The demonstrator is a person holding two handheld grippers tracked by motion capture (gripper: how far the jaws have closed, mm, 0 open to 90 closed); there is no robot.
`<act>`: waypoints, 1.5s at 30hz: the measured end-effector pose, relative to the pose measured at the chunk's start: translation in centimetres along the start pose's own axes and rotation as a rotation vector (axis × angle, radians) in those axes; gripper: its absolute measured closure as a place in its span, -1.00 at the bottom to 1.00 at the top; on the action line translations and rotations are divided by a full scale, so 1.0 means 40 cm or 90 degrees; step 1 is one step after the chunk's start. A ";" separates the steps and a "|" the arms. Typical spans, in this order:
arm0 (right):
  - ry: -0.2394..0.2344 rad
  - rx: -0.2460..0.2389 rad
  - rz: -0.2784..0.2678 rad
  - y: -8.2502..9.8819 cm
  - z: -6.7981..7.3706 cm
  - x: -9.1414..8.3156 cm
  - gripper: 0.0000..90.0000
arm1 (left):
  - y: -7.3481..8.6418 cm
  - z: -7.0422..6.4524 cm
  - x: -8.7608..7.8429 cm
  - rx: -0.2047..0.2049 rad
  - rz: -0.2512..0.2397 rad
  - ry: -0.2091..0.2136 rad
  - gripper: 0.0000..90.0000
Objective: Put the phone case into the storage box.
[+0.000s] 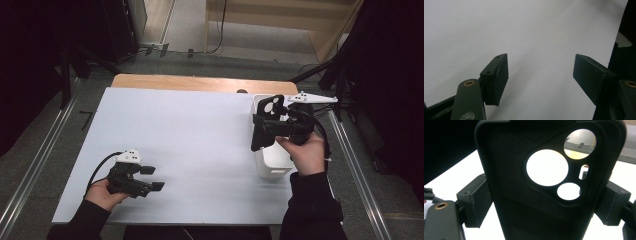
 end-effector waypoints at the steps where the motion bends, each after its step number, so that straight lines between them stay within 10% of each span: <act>1: 0.004 0.005 -0.002 -0.001 -0.004 -0.002 -0.72 | 0.000 0.000 0.000 0.000 0.001 -0.001 -0.36; 20: 0.124 0.092 -0.048 0.004 -0.103 -0.026 -0.72 | -0.005 0.010 -0.016 -0.023 -0.021 -0.003 -0.36; 45: 0.168 0.107 -0.053 -0.050 -0.184 0.032 -0.72 | -0.003 0.021 -0.012 -0.028 -0.021 -0.004 -0.36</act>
Point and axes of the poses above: each handheld gripper's, and its own axes: x roughly forward along the jaws, y roughly out of its underside, z roughly to its left, the point moved 10 cm from there along x, roughly forward along the jaws, and after that the axes turned 1 degree about -x, right-handed, at the moved point
